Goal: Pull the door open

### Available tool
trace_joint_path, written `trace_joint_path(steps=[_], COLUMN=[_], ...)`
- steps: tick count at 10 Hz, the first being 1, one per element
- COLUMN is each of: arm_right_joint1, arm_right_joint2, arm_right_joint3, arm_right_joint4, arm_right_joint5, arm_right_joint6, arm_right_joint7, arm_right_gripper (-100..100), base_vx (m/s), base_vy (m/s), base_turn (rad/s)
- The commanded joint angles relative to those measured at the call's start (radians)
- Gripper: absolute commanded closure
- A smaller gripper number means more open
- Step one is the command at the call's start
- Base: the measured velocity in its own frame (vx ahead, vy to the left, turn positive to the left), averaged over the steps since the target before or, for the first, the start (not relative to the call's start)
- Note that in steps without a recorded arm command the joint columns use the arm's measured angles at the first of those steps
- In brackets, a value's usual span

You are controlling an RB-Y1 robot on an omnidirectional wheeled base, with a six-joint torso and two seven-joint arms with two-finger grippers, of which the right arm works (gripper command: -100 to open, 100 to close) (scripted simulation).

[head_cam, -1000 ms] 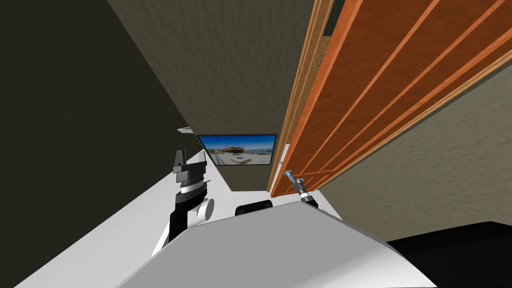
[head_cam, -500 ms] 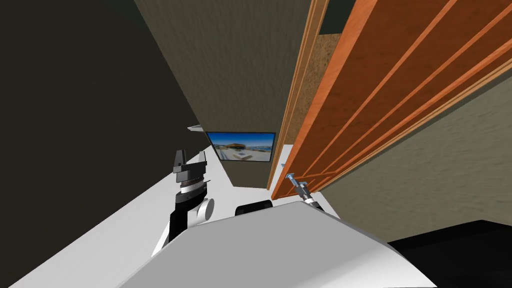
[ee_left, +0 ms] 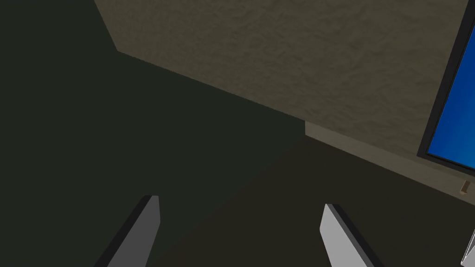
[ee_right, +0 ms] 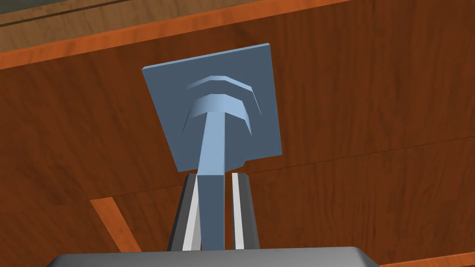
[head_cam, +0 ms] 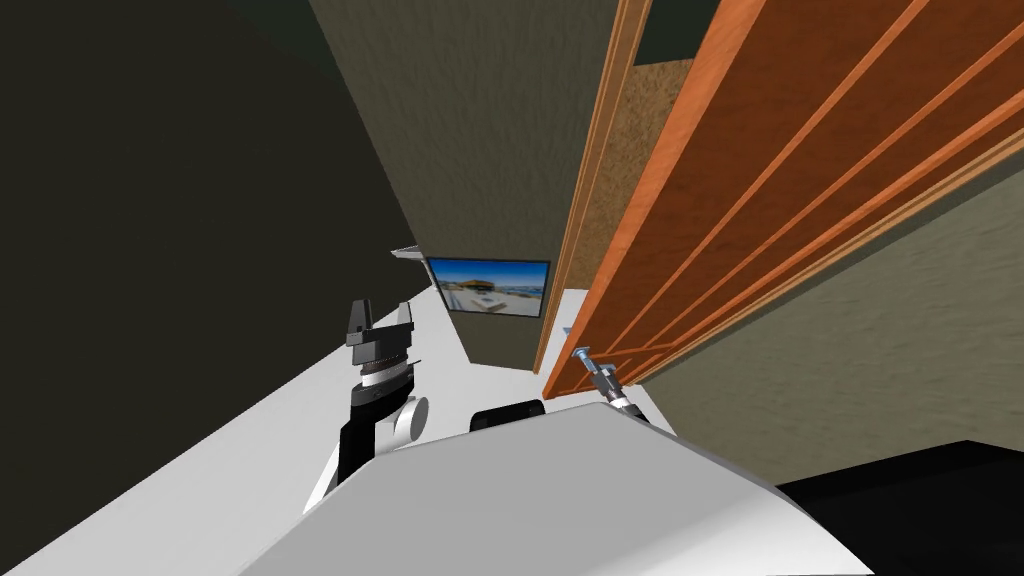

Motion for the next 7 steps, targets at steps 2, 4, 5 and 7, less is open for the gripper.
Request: trace_joint_path(steps=[2, 4, 5, 7], arm_right_joint1=[-0.029, -0.053, -0.065, -0.092], arm_right_joint2=[0.011, 0.019, 0.023, 0.032], arm_right_joint3=[0.002, 0.003, 0.003, 0.004], arm_right_joint4=[0.005, 0.008, 0.01, 0.014], arm_right_joint5=[-0.023, -0.043, -0.053, -0.075], arm_right_joint6=[0.035, 0.06, 0.074, 0.103], arm_right_joint7=[0.025, 0.043, 0.054, 0.075], arm_right_gripper=[100, 100, 100, 100], base_vx=[-0.221, -0.225, -0.204, -0.198], base_vy=[-0.068, -0.056, -0.078, -0.082], base_turn=[0.185, 0.2, 0.222, 0.211])
